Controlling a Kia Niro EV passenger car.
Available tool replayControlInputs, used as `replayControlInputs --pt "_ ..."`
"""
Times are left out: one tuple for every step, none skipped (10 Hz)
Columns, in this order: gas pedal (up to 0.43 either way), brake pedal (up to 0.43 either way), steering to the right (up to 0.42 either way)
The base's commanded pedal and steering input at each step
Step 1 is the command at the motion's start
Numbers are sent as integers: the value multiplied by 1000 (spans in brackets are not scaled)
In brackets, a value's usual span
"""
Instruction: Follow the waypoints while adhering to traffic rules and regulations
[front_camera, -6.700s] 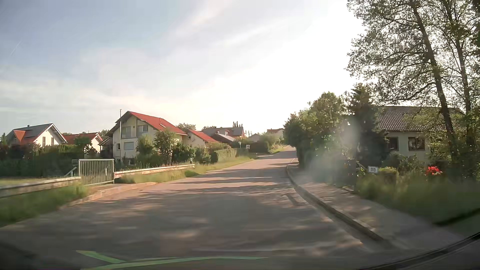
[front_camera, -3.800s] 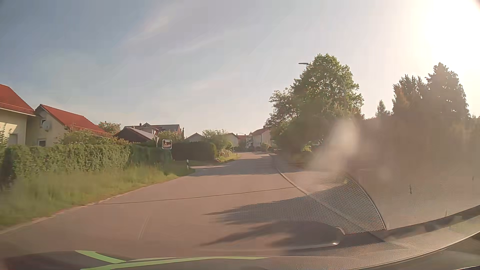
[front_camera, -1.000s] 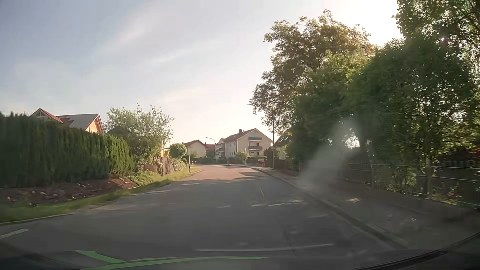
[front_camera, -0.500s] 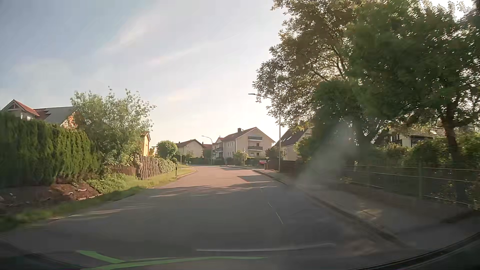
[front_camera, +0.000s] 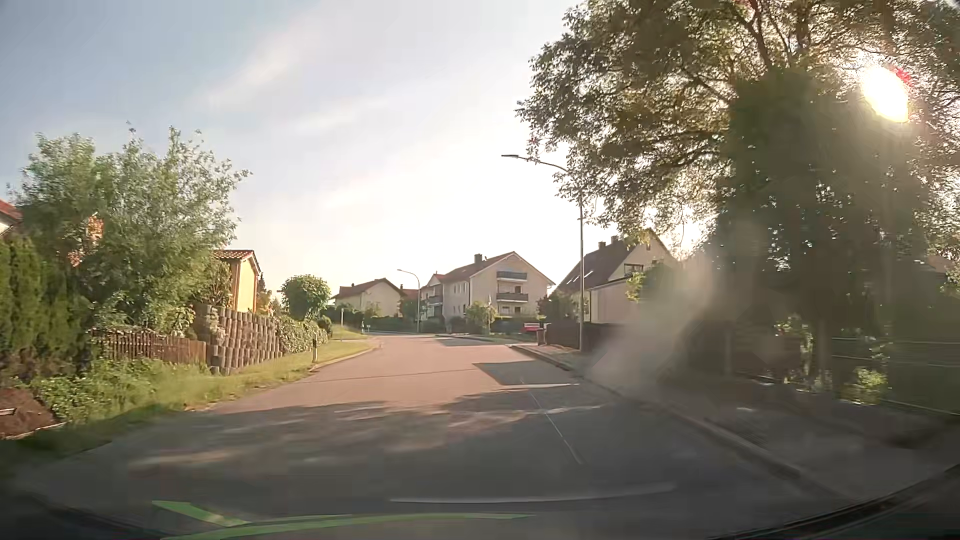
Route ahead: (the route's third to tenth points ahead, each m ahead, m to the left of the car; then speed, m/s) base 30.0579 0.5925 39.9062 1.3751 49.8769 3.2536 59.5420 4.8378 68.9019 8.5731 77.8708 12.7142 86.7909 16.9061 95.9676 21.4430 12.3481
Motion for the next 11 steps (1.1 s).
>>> replayControlInputs --pt "138 0 1" --pt "138 0 1" --pt "138 0 1" --pt "138 0 -1" --pt "138 0 -2" --pt "138 0 -2" --pt "138 0 -3" --pt "138 0 -4" --pt "138 0 -5" --pt "138 0 -6" --pt "138 0 -10"
